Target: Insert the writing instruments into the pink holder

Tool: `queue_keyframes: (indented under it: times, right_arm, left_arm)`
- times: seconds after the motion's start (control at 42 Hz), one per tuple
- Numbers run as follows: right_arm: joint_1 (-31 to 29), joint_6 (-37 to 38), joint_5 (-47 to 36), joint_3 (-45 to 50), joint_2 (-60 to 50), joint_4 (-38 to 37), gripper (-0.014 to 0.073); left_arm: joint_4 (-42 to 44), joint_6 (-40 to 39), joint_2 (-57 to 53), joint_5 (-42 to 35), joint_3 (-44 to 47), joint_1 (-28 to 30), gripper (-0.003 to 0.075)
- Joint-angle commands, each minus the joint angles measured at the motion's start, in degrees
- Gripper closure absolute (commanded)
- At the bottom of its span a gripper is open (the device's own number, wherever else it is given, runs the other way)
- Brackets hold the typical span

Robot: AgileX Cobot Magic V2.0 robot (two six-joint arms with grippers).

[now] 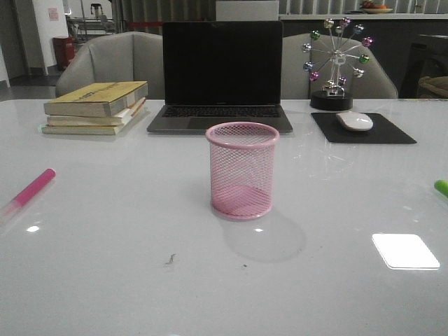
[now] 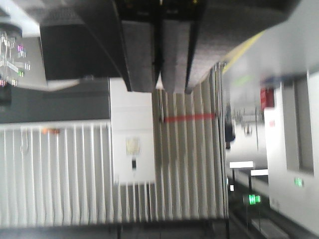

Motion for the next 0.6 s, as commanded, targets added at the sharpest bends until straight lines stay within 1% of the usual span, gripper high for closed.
queue_keyframes:
  times: [0.0, 0.095, 0.31, 0.429, 0.572]
  right_arm:
    - [-0.4, -0.5, 2.9, -6.5, 8.0, -0.4, 0.0524]
    - [-0.4, -0.5, 8.8, -8.4, 13.3, -0.4, 0.0524]
    - [-0.4, -0.5, 21.3, -8.0, 23.9, -0.4, 0.0524]
    - [-0.4, -0.5, 24.9, -8.0, 29.0, -0.4, 0.0524]
    - [-0.4, -0.5, 25.0, -8.0, 33.9, -0.4, 0.0524]
  left_arm:
    - [0.2, 0.2, 6.8, 3.3, -6.2, -0.3, 0.0623]
    - [0.2, 0.2, 12.1, 8.1, -8.4, -0.3, 0.0623]
    - [0.1, 0.2, 21.1, 17.1, -8.3, -0.3, 0.0623]
    - [0.1, 0.2, 25.9, 17.3, -8.3, -0.3, 0.0623]
    - [-0.2, 0.2, 31.8, 16.9, -8.3, -0.3, 0.0623]
